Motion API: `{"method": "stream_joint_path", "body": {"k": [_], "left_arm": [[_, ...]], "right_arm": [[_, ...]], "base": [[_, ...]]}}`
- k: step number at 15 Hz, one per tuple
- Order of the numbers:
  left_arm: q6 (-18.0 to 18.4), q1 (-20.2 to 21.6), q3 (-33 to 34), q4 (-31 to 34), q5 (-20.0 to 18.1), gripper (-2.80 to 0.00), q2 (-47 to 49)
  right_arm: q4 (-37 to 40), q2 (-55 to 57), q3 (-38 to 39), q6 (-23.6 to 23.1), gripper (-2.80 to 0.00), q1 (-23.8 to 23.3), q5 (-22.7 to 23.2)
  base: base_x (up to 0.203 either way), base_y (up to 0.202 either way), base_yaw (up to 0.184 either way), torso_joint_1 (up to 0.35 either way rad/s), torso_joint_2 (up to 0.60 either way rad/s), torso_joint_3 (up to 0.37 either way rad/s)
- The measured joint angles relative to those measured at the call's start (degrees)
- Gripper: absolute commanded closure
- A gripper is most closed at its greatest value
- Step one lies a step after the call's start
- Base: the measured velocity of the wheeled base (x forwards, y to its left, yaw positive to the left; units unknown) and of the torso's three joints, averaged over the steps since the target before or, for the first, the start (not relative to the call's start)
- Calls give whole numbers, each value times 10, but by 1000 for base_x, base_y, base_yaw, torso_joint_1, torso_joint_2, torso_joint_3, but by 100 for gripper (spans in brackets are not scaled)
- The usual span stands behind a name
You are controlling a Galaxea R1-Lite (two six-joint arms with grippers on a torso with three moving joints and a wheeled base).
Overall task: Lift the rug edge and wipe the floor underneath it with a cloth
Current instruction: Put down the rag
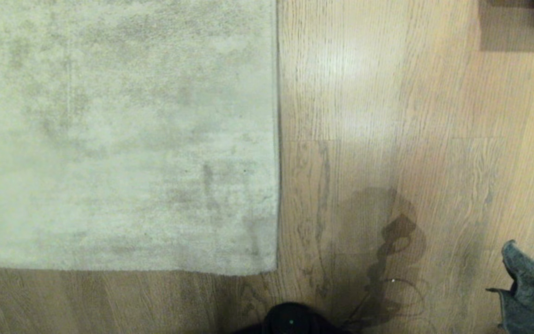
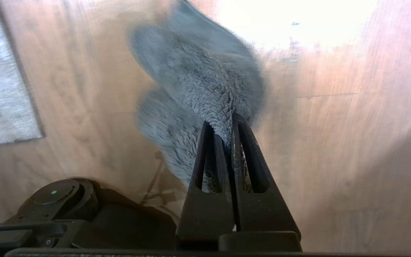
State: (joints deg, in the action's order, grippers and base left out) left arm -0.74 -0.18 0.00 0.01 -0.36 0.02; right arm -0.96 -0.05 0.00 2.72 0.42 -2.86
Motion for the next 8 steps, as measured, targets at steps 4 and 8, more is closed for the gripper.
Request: {"method": "stream_joint_path", "body": {"k": [4, 8], "left_arm": [[0, 0, 0, 0, 0, 0, 0], [0, 0, 0, 1, 0, 0, 0]], "right_arm": [[0, 0, 0, 0, 0, 0, 0], [0, 0, 0, 0, 0, 0, 0]], "base": [[0, -194, 1, 3, 4, 4], [0, -177, -3, 3, 4, 1]]}}
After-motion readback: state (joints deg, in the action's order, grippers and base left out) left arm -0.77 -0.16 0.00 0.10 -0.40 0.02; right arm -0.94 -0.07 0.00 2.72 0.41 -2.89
